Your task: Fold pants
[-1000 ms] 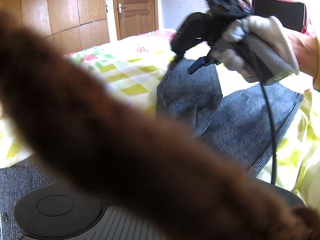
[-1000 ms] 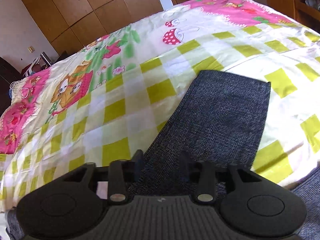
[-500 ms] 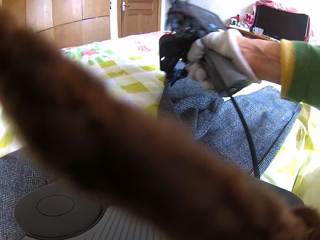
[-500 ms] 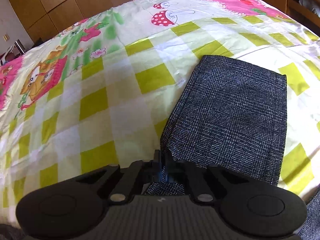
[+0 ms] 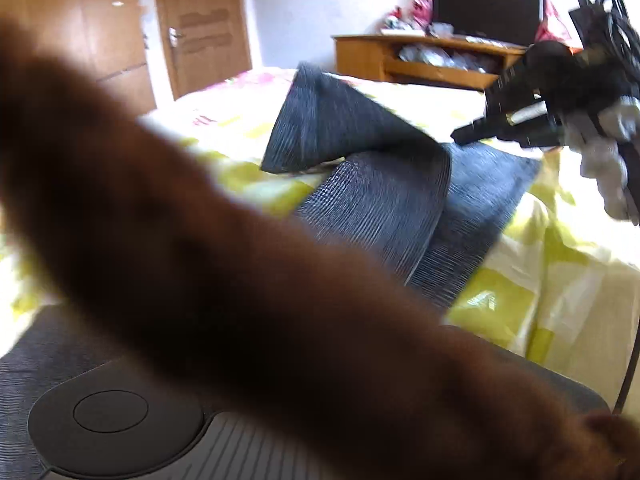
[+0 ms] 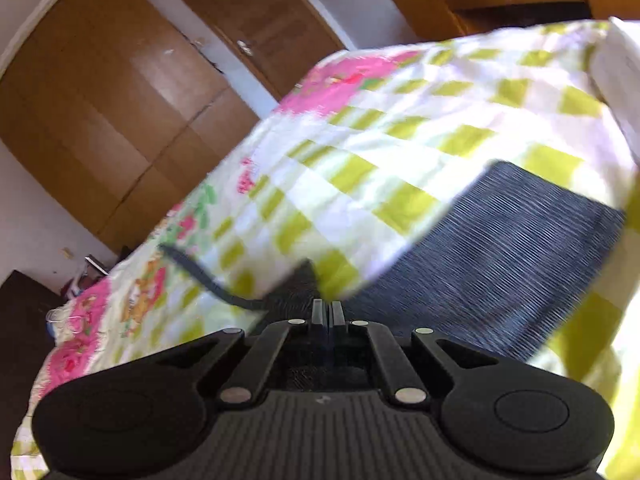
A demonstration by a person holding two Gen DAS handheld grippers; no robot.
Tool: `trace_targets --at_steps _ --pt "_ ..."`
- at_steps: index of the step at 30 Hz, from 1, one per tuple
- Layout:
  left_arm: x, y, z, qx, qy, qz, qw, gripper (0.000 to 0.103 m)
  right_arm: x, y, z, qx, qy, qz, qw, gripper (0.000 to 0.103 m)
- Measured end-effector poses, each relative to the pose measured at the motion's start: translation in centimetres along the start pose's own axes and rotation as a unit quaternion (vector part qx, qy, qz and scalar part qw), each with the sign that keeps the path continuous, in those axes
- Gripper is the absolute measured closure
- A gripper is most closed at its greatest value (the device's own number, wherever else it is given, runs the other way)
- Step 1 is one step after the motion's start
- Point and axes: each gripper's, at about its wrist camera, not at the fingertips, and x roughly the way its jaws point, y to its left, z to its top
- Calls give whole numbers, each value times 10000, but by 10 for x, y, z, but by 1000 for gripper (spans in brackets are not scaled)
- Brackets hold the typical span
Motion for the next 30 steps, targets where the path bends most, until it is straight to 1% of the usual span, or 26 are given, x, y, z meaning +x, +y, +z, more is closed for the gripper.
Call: trace_targets --at_steps 2,4,5,6,7,8,9,10,11,12,14,16,17,18,19,20,21,22,23,25,27,30 --pt "8 -13 0 186 124 -72 9997 76 4 -28 -12 228 201 -192 9994 84" --pt "15 -24 1 351 225 -146 9990 76 4 -41 -18 125 260 -383 9989 83" --pt "17 -28 2 404 251 -153 9988 76 2 -43 -18 64 265 -305 9992 81" --pt "20 -30 2 444 271 -153 9985 76 -2 -42 -17 -57 236 -199 9995 80" --pt "22 -32 3 451 281 -154 9985 76 -7 -34 -17 -423 134 -150 9989 80" --pt "23 -32 4 429 283 -162 9985 76 -10 -22 -18 -923 23 -184 9956 79" --pt "25 -32 5 396 278 -166 9987 76 -13 -9 -21 -1494 -103 -253 9884 79" --pt "25 -32 6 371 267 -164 9988 76 -15 5 -26 -2060 -243 -286 9778 78" --pt "25 -31 6 349 252 -158 9989 76 -16 20 -35 -2728 -361 -269 9610 71" --pt "25 -30 7 320 242 -159 9991 75 -13 33 -44 -3313 -410 -262 9423 61" --pt "24 -29 6 275 228 -152 9992 75 -3 55 -65 -4372 -368 -276 8982 52" --pt "22 -28 3 228 235 -134 9994 75 10 70 -88 -5267 -330 -318 8488 52" --pt "20 -27 2 212 230 -121 9994 74 17 77 -103 -5767 -370 -357 8154 51" --pt "19 -26 0 195 224 -109 9995 74 22 81 -113 -6110 -428 -395 7895 51" --pt "17 -25 -1 166 219 -102 9996 74 30 85 -124 -6474 -511 -466 7590 50" --pt "16 -24 -1 131 214 -104 9996 73 38 87 -133 -6756 -537 -519 7335 50" --pt "15 -22 -1 90 205 -101 9997 73 44 88 -140 -6975 -522 -517 7128 49" --pt "14 -21 -2 59 194 -96 9997 73 51 89 -146 -7128 -508 -529 6975 49" --pt "14 -20 -2 38 184 -89 9998 73 57 90 -148 -7184 -542 -591 6910 50" --pt "12 -18 -2 8 160 -68 9998 72 65 92 -146 -7178 -599 -656 6906 50" --pt "10 -16 -1 -24 132 -70 9999 72 66 94 -143 -7202 -524 -631 6889 50" --pt "7 -14 -2 -54 92 -64 9999 72 51 92 -144 -7284 -420 -329 6831 49"
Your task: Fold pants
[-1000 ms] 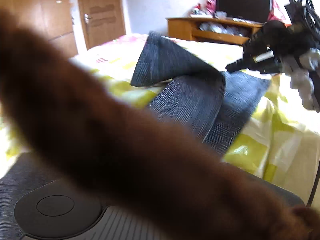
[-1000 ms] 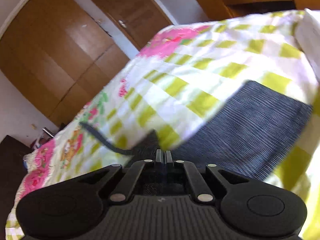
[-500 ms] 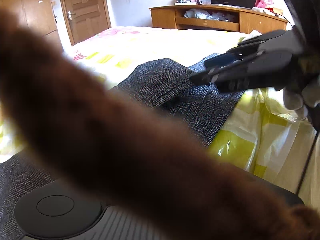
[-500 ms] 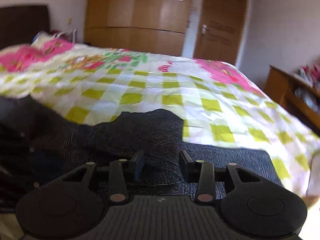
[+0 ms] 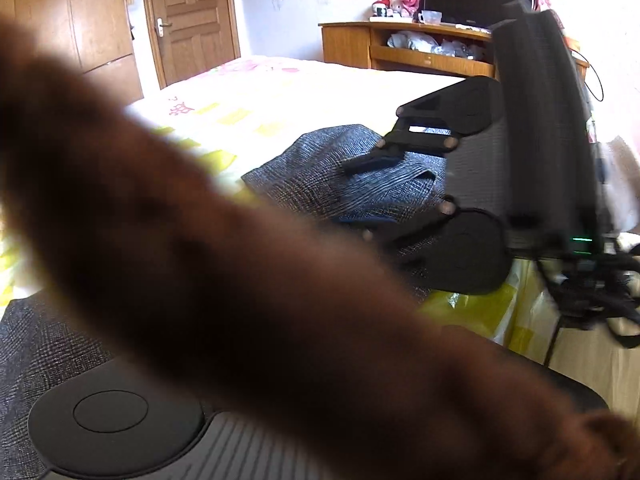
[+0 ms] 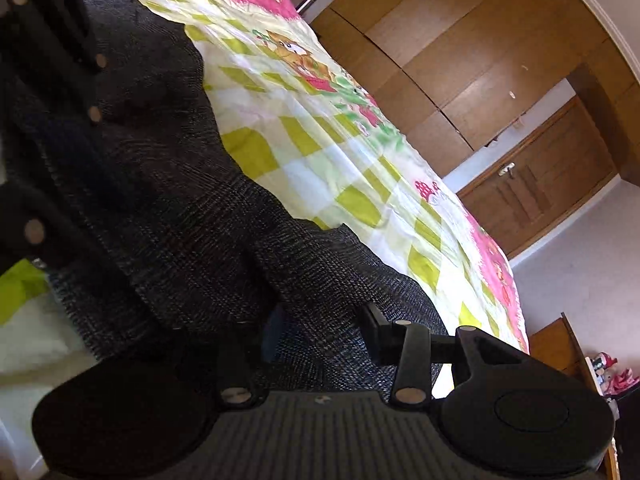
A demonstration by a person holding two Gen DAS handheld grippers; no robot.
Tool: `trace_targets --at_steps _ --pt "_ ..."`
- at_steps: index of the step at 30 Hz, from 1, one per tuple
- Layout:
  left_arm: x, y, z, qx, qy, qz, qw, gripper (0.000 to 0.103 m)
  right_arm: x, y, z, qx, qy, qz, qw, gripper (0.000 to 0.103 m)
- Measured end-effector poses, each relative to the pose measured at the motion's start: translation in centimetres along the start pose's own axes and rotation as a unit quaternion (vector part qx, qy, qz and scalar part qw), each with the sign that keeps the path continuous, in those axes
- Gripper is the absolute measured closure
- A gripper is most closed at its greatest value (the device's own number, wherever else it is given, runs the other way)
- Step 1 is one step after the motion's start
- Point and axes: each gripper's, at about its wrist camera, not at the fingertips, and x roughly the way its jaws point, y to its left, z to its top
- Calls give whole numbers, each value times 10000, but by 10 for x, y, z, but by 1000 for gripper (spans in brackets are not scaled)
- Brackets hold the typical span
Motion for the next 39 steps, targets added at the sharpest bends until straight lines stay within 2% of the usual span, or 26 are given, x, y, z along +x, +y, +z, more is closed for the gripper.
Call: trace_targets --at_steps 3,8,10,11,13,15,16,18,20,21,22,23,24,25,26,27,28,29,32,35,38,39 --pt "0 1 -1 -38 6 -4 10000 72 -8 7 -4 -174 -86 102 9998 46" --pt "-1 -1 -1 -50 37 19 10000 72 7 9 4 174 -150 -284 9993 49" --pt "-1 -1 0 -5 52 43 10000 72 8 -5 12 708 -210 -336 9967 72" --pt "-1 0 0 9 57 52 10000 72 8 -17 15 1097 -186 -234 9935 86" --pt "-1 1 5 37 51 64 10000 72 7 -50 18 2018 -138 153 9792 86" --pt "-1 2 13 52 -30 96 9999 72 2 -93 16 3007 -184 330 9530 86" --pt "-2 3 19 34 -136 106 9998 72 -5 -120 11 3576 -300 285 9330 86" --pt "-5 2 29 -37 -346 76 9994 72 -23 -167 -8 4664 -603 188 8823 86" --pt "-6 -2 36 -102 -548 -8 9984 70 -49 -200 -43 5683 -960 39 8172 86" --pt "-4 -6 37 -119 -602 -79 9981 67 -58 -206 -63 6048 -1011 -69 7899 85" --pt "0 -10 37 -107 -593 -144 9981 65 -62 -207 -83 6326 -943 -181 7685 85" --pt "8 -15 36 -63 -509 -198 9985 64 -60 -204 -106 6543 -670 -335 7525 85" --pt "17 -21 35 2 -385 -248 9990 64 -54 -198 -126 6690 -298 -433 7414 85" --pt "25 -27 32 65 -263 -302 9992 64 -48 -191 -142 6843 12 -451 7278 84" --pt "31 -33 30 119 -154 -356 9992 64 -42 -183 -165 7111 313 -375 7014 84" --pt "36 -37 29 170 -77 -397 9990 64 -41 -178 -178 7285 424 -331 6829 84" --pt "40 -43 27 244 -19 -430 9988 64 -43 -174 -189 7404 495 -325 6696 84" --pt "42 -47 27 305 1 -445 9985 64 -46 -173 -199 7491 525 -334 6595 84" --pt "46 -52 31 429 12 -448 9981 64 -47 -177 -204 7520 482 -229 6570 83" --pt "49 -55 36 473 10 -390 9981 64 -40 -180 -204 7597 362 -58 6492 78" --pt "54 -58 39 554 55 -325 9979 64 -20 -182 -205 7683 482 123 6381 73" --pt "56 -58 41 566 75 -307 9979 64 -14 -183 -205 7675 584 138 6382 74"
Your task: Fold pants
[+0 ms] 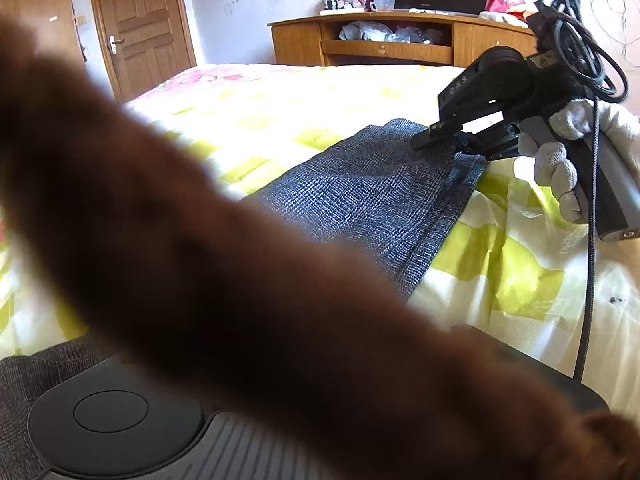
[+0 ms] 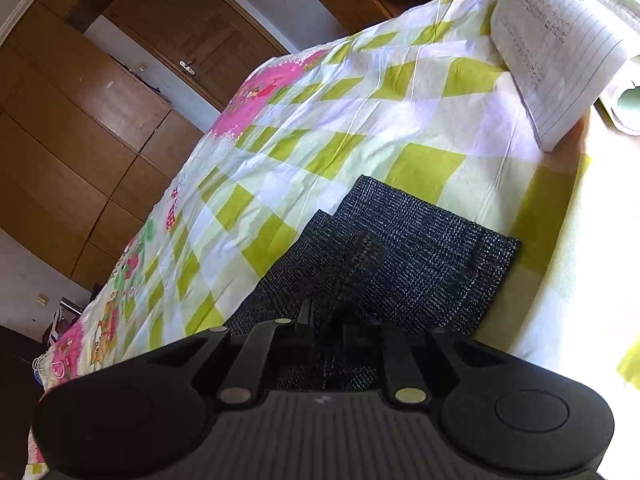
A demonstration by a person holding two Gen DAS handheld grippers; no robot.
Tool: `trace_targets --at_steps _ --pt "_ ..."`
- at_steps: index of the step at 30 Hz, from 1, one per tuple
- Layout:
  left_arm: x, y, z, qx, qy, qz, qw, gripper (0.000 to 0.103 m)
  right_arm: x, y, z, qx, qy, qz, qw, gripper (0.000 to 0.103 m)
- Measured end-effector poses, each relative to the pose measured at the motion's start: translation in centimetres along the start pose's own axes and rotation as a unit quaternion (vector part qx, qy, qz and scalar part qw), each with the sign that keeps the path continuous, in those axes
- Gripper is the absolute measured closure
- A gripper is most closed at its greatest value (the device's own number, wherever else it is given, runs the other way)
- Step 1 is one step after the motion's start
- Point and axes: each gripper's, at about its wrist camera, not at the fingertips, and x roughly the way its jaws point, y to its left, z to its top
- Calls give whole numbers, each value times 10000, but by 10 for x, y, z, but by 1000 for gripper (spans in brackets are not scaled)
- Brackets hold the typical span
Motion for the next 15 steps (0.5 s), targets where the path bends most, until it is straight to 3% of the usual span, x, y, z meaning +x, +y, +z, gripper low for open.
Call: trace_targets --at_steps 2,4,7,9,11,15 --pt "3 -1 6 26 42 63 10000 64 10 3 6 -38 116 -170 9998 81" --pt "0 -2 13 103 -9 163 9998 64 7 10 16 35 48 66 10000 81" --pt "-16 -3 25 165 -268 197 9993 63 -31 27 35 101 -552 866 9947 82" --pt "-19 -8 29 217 -369 182 9989 61 -60 29 39 -20 -994 1148 9884 82" --pt "-10 -16 28 331 -298 102 9990 60 -64 14 32 -57 -1119 926 9894 82" --pt "24 -29 13 387 100 33 9992 60 -16 -34 8 149 -285 25 9995 82"
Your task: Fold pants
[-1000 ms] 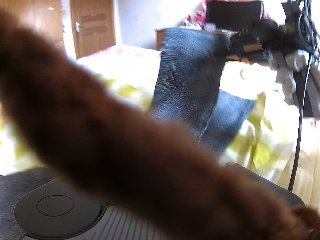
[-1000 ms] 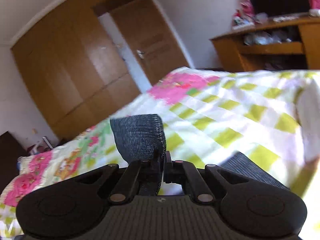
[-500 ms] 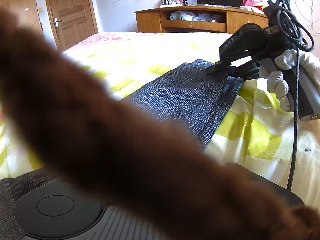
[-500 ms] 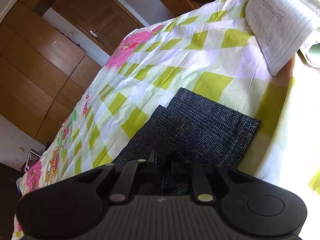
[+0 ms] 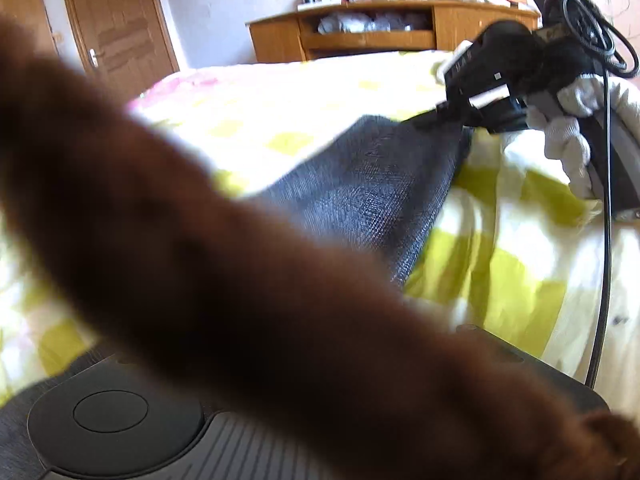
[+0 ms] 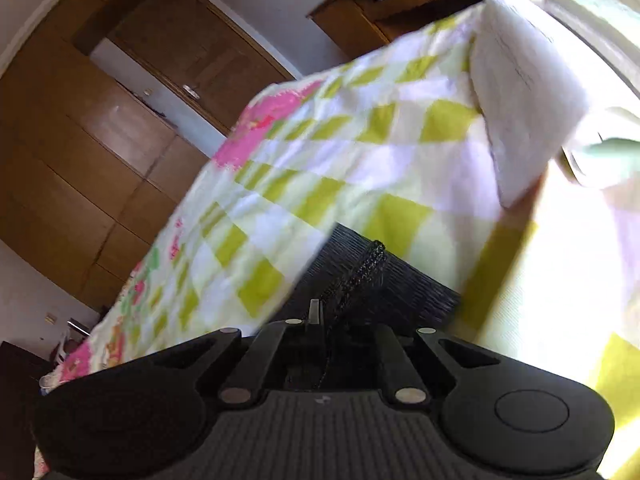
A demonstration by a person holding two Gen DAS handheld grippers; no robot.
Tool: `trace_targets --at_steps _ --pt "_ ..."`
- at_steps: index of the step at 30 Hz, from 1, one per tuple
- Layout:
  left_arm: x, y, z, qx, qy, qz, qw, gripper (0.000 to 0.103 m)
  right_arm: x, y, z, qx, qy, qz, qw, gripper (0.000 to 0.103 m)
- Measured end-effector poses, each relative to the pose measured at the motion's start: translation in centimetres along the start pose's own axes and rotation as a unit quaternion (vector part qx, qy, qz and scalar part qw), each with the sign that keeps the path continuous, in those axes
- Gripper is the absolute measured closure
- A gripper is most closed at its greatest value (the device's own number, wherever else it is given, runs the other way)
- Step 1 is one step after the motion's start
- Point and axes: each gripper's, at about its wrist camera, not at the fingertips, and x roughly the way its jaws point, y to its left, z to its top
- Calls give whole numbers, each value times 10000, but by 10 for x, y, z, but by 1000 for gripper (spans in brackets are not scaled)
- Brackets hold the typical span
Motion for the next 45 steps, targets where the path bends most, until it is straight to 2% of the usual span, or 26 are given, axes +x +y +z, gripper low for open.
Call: trace_targets --at_steps 2,5,9,10,14,16,19,21,24,26,29,31,35,38,40,45 --pt "-2 0 -1 -63 -45 -3 10000 60 0 -10 -10 -25 -81 7 10000 82" --pt "-4 4 -1 -109 -12 -74 9999 60 -2 -8 -5 16 -20 58 10000 81" --pt "-10 6 7 -44 -100 33 9999 58 -3 14 9 -185 -9 123 9998 81" --pt "-14 8 10 -46 -182 96 9998 58 -7 21 13 -240 -80 249 9994 81" --pt "-36 15 21 -141 -557 192 9982 59 -41 50 31 -234 -731 1262 9890 82" --pt "-33 13 20 -159 -543 143 9983 59 -39 47 30 -362 -832 1073 9901 82" --pt "-11 2 10 -11 -173 49 9998 59 -1 20 17 -472 -133 123 9987 81" --pt "-4 -5 2 31 -32 -27 10000 59 7 0 8 -322 100 -158 9993 77" --pt "-8 -10 -3 115 -71 -75 9999 59 -8 -14 7 27 -78 34 10000 74" --pt "-12 -10 -3 142 -59 -108 9998 59 -20 -17 10 52 -104 -1 9999 72" --pt "-19 -10 -5 77 -53 -150 9998 59 -41 -20 7 144 -211 -61 9997 63" --pt "-22 -13 -6 113 -61 -132 9998 59 -48 -20 4 179 -77 -108 9998 58" --pt "-29 -20 -7 233 -140 -98 9996 58 -44 -16 -8 115 176 -270 9994 56" --pt "-33 -22 -7 290 -200 -94 9993 58 -35 -7 -11 -3 186 -485 9987 50" --pt "-35 -19 -6 216 -275 -132 9993 58 -28 -6 -10 172 247 -575 9979 48" --pt "-28 -8 1 -18 -453 -139 9989 58 -11 -11 -12 534 188 -327 9979 40"
